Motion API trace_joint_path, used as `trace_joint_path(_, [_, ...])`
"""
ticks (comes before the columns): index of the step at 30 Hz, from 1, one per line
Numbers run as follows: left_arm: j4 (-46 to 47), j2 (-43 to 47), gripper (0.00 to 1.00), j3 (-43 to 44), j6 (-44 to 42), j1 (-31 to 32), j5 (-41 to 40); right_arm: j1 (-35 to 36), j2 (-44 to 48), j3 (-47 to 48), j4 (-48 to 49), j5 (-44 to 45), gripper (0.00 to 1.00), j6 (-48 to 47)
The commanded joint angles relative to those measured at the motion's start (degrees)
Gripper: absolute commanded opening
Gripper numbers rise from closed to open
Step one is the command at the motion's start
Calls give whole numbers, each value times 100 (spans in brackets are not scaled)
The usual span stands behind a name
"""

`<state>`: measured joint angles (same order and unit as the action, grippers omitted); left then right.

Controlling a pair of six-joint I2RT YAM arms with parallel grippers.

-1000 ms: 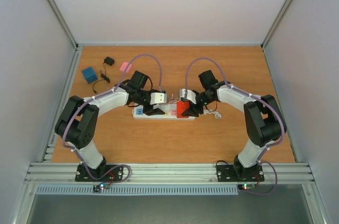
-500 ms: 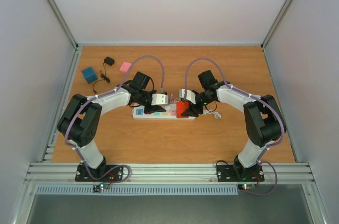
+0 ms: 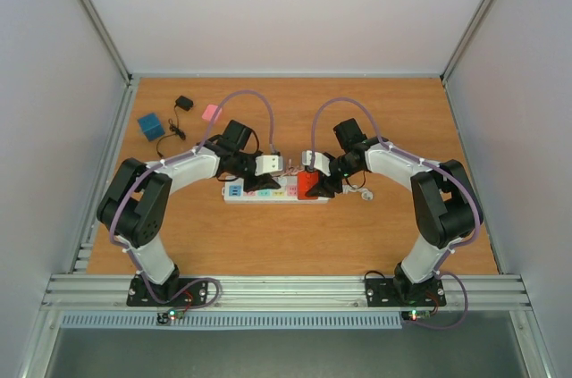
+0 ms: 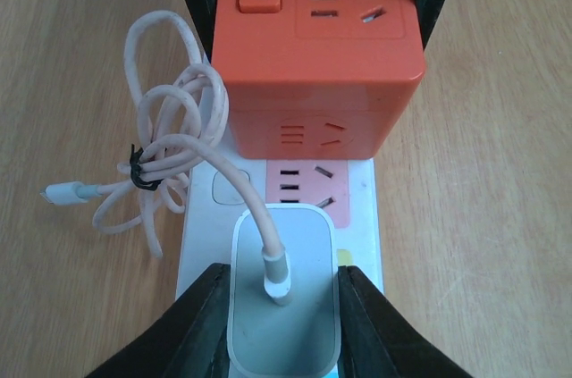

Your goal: Pull the plug off the socket

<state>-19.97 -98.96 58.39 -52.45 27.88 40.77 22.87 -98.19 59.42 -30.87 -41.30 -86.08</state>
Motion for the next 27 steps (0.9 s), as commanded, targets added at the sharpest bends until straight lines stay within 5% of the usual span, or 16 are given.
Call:
trace_joint_path(1, [291,178,19,291,218,51,934,95,-158,-44,-24,191,36,-24])
trace_joint_path(15, [255,572,18,11,-365,60,643,69,-227,34,2,262,35,145])
trace_joint_path(27, [-1,821,18,235,585,-462,704,66,-200,44,-22,264,36,129])
